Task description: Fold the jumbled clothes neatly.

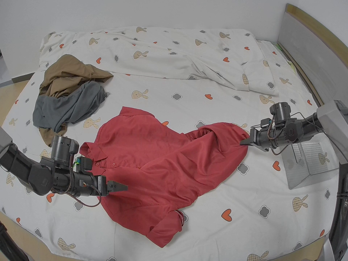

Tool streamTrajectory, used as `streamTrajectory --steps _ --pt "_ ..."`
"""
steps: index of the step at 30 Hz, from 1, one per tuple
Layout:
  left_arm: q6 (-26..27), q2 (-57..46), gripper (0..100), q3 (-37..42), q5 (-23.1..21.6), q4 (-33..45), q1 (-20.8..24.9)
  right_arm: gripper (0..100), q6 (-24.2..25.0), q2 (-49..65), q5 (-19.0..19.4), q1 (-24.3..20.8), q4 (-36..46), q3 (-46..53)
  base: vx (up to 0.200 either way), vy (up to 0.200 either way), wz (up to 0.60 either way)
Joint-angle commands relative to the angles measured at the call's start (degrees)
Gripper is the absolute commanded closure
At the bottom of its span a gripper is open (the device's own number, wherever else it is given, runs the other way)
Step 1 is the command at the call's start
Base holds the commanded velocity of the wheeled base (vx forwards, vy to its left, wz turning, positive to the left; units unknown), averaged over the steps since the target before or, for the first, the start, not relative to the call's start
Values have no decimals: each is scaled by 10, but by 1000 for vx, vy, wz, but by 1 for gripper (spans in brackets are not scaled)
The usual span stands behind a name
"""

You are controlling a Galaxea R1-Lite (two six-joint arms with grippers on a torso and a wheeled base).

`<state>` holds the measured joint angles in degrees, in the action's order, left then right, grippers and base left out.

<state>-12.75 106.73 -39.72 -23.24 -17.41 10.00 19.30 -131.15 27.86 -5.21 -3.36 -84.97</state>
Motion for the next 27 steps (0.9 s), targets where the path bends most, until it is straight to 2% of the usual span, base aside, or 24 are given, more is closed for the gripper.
streamTrajectory --steps 1,8,13,15,18,27 --pt "-3 88 0 -32 31 -3 3 100 -5 108 0 8 -1 98 0 0 0" --pt "-3 110 0 -43 33 2 2 100 -5 202 -2 15 -2 220 0 0 0" --pt "-3 117 0 -47 34 4 1 100 -6 243 0 27 -2 259 0 0 0" --pt "-3 123 0 -50 51 8 1 100 -5 270 0 28 -2 284 0 0 0" --pt "-3 125 0 -61 70 28 2 100 -5 298 -1 30 -2 307 0 0 0" --pt "2 117 0 -98 69 131 2 100 -6 323 0 62 -2 341 0 0 0"
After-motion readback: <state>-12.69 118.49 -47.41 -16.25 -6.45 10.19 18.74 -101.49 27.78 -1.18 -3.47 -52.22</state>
